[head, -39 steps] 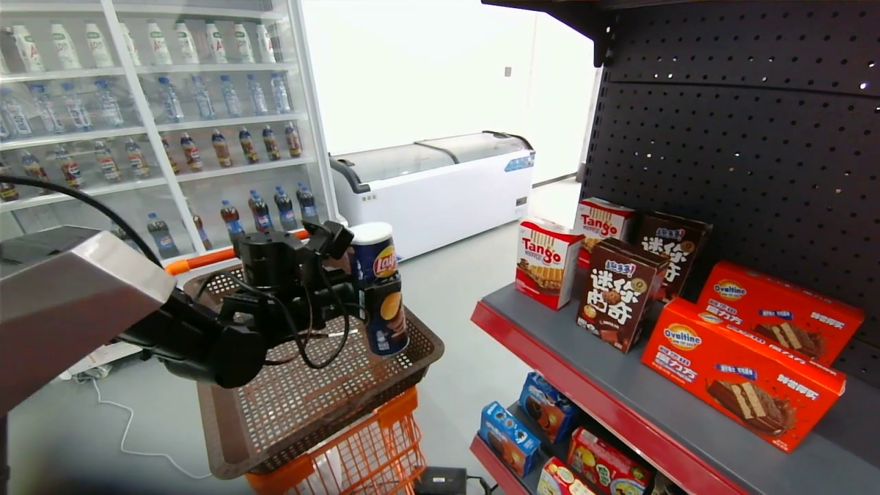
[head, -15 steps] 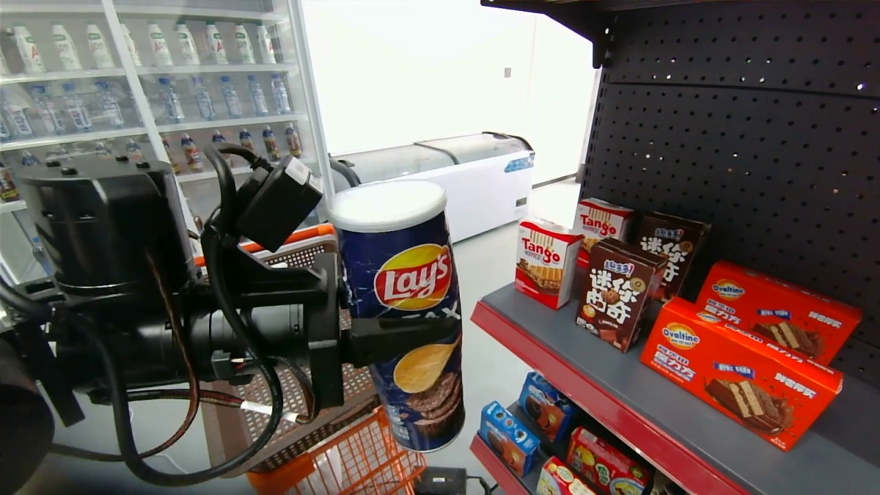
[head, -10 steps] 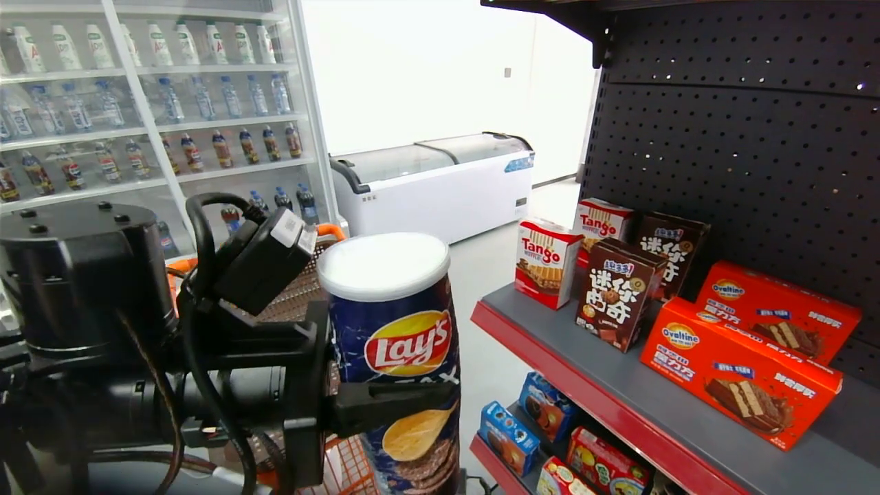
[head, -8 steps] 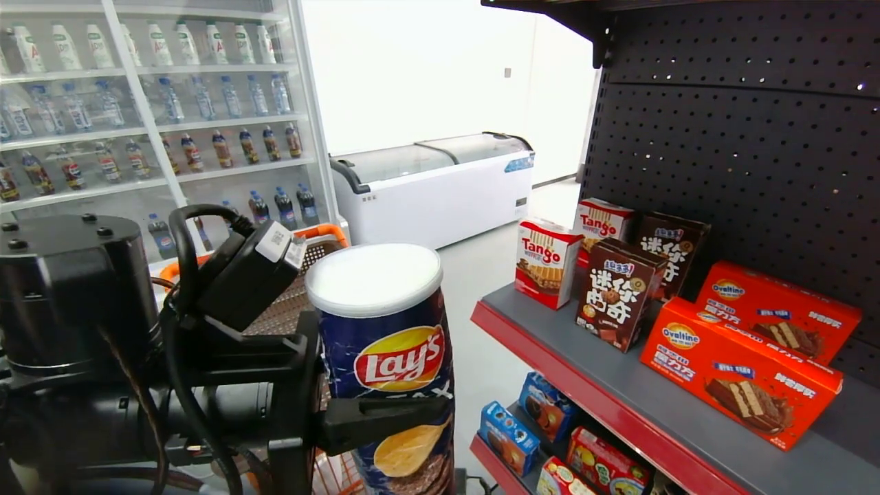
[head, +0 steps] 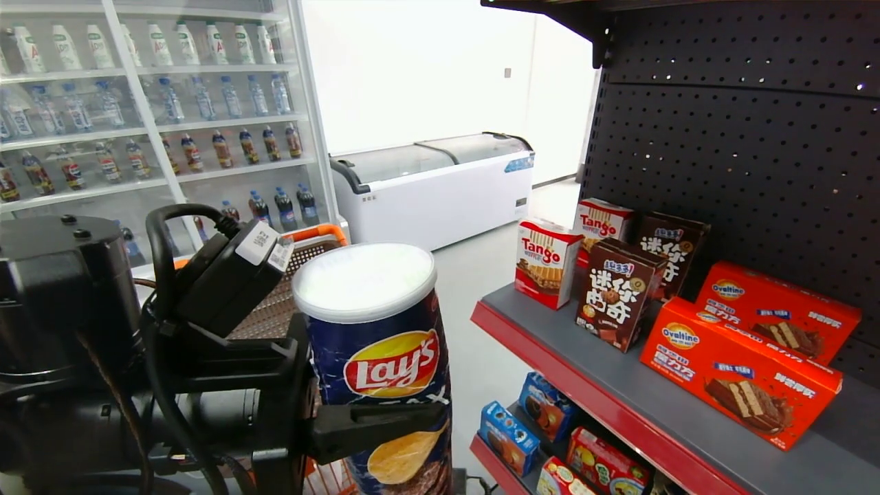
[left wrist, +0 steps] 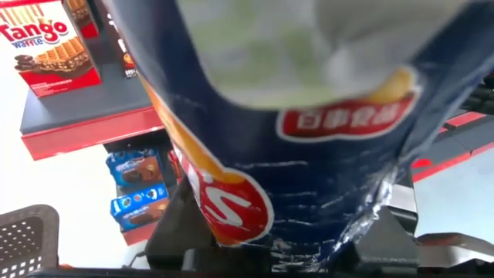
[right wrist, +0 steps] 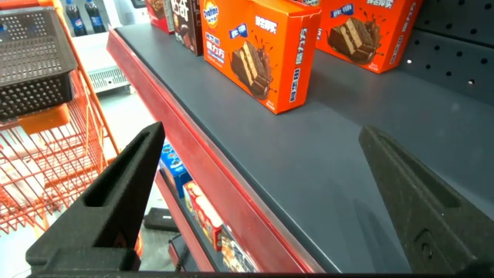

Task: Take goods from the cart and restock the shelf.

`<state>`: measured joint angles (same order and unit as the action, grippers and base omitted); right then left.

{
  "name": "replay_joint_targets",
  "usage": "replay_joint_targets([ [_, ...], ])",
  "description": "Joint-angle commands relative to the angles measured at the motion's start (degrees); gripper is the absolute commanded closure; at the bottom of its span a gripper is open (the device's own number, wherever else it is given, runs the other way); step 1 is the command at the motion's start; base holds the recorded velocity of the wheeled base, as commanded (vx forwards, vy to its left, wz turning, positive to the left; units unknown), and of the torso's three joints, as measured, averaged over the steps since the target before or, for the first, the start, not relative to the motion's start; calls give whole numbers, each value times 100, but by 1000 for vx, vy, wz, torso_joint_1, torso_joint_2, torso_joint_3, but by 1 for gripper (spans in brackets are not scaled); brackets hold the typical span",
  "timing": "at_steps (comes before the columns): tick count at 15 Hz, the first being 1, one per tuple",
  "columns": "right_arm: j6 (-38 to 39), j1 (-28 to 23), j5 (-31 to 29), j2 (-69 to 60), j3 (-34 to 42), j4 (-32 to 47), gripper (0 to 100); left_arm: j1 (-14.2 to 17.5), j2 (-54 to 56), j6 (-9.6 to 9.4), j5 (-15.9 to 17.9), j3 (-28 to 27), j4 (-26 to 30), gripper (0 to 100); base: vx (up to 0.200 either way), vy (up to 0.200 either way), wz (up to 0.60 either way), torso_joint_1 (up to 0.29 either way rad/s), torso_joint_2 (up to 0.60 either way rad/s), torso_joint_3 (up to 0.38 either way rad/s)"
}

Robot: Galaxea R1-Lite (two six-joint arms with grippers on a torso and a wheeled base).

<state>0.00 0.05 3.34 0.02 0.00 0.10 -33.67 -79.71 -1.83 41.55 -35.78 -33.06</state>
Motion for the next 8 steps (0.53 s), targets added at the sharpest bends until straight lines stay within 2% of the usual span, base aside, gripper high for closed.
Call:
replay_joint_targets([
  [1, 0, 4, 0, -2, 0, -1, 0, 1, -9, -2, 3, -8, -7, 100, 0, 0, 0, 0, 0, 0],
  [2, 0, 4, 9, -2, 0, -1, 0, -8, -9, -2, 20, -8, -7, 100, 0, 0, 0, 0, 0, 0],
  [8, 0, 4, 18, -2, 0, -1, 0, -8, -27, -2, 38, -8, -16, 100, 0, 0, -600, 2, 5, 2],
])
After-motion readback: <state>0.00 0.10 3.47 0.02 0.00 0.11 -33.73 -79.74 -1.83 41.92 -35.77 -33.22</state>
